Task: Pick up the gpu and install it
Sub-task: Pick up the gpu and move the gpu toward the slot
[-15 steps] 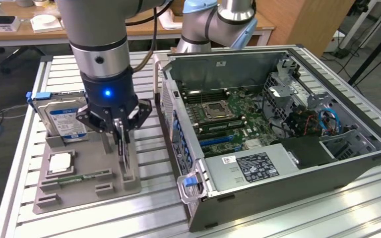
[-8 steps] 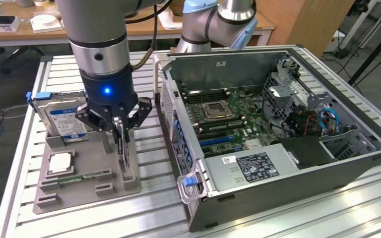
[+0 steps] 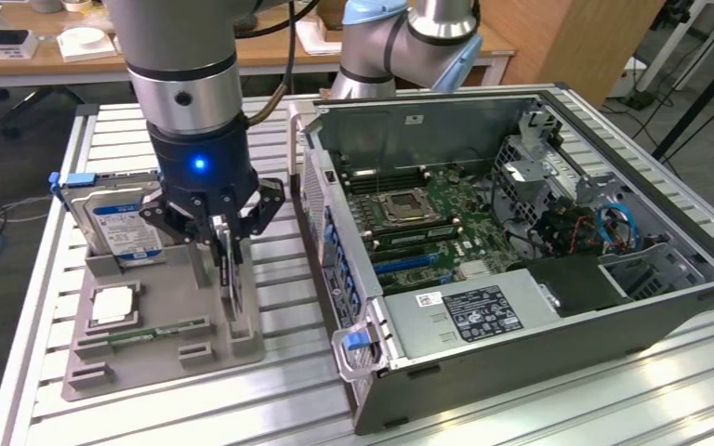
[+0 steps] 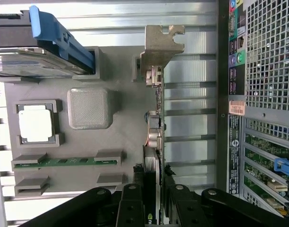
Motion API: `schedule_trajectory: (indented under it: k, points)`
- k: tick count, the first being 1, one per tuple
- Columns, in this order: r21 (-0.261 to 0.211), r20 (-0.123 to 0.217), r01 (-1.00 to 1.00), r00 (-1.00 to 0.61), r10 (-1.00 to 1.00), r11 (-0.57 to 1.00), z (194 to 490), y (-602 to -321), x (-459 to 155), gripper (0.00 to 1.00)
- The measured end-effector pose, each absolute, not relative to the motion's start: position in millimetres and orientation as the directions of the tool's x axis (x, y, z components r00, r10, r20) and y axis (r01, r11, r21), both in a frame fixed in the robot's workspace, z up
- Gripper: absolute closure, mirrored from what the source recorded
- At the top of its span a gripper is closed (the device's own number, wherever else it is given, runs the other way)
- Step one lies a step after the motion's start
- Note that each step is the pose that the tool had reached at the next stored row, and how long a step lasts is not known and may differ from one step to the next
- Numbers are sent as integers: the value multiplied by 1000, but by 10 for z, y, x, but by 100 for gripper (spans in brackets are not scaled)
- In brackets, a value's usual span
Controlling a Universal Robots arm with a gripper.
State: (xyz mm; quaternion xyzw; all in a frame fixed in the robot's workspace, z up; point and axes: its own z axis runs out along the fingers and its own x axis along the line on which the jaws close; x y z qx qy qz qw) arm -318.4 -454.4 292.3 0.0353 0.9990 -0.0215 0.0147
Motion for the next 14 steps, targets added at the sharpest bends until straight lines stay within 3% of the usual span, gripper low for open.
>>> schedule_trajectory:
  k: [14]
  points:
    - [-44,-31,49,-998,48,998,2964,-4543,-3184,74]
